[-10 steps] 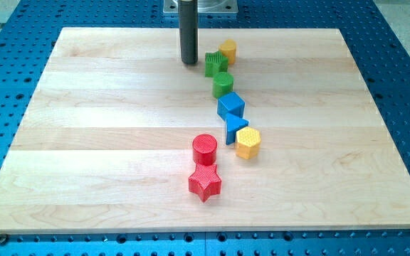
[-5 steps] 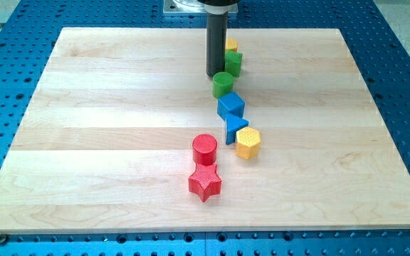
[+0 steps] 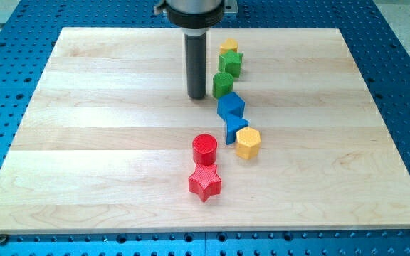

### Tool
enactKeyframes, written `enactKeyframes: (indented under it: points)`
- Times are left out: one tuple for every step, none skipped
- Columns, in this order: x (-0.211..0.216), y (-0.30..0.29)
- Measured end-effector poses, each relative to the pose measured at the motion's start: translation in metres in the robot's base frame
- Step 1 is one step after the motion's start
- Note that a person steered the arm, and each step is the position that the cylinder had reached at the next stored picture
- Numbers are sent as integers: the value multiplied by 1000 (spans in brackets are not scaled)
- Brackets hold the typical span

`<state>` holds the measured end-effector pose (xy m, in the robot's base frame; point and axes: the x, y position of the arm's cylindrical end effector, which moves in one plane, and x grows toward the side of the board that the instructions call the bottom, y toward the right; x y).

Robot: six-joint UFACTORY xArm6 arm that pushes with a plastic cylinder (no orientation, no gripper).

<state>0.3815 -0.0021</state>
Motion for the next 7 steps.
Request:
enactKeyframes:
  points:
    - [0,9]
    - [14,9]
    - [58,-6]
    - [80,-22]
    - [105,-41]
    - [120,-34]
    - [120,-2]
